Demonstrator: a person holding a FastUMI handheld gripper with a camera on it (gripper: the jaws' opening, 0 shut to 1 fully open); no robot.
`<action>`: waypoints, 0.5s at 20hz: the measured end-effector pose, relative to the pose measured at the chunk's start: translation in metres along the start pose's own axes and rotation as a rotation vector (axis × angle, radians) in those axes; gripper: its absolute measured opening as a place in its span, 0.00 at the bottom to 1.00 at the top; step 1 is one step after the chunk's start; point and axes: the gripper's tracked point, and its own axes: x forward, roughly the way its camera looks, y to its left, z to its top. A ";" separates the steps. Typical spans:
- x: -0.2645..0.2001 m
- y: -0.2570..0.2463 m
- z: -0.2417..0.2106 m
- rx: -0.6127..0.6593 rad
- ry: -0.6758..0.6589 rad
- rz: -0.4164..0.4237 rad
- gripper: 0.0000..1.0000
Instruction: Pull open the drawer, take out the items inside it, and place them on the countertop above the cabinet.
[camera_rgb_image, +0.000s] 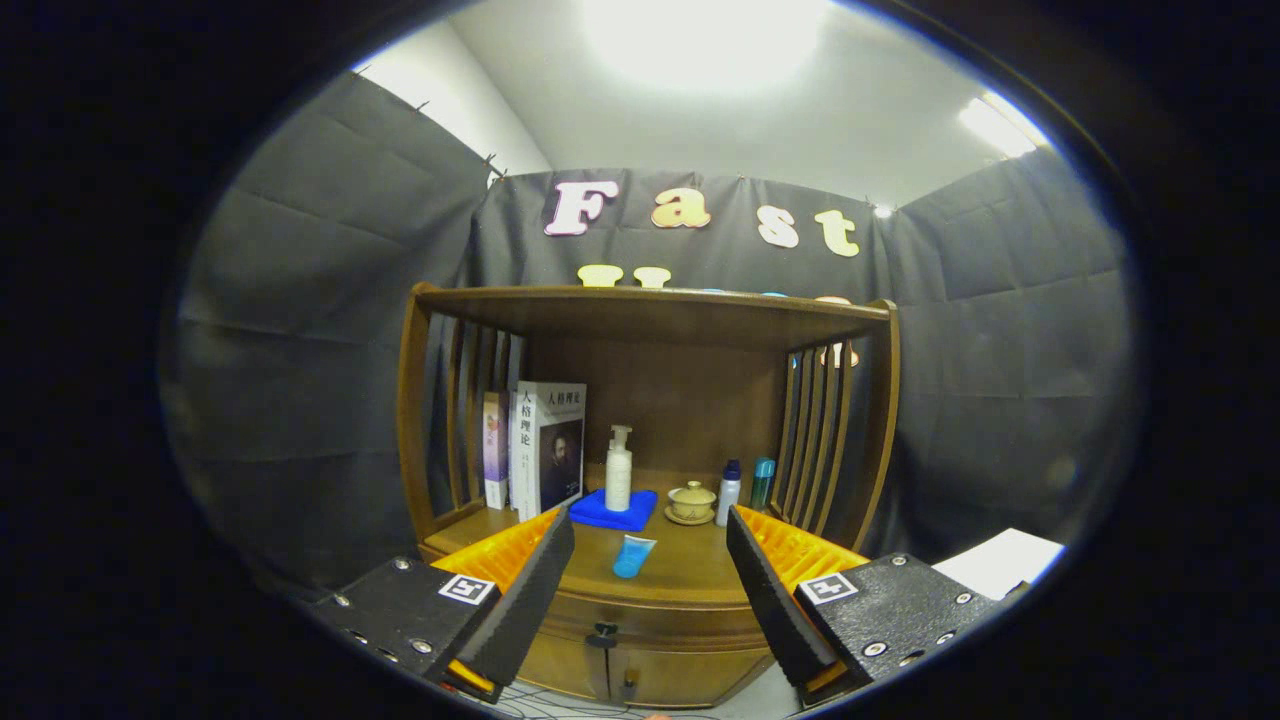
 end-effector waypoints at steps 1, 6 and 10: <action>-0.008 0.001 0.000 0.008 -0.008 0.001 0.95; -0.032 0.010 0.025 -0.025 -0.056 -0.009 0.95; -0.037 0.028 0.021 -0.036 -0.036 0.003 0.95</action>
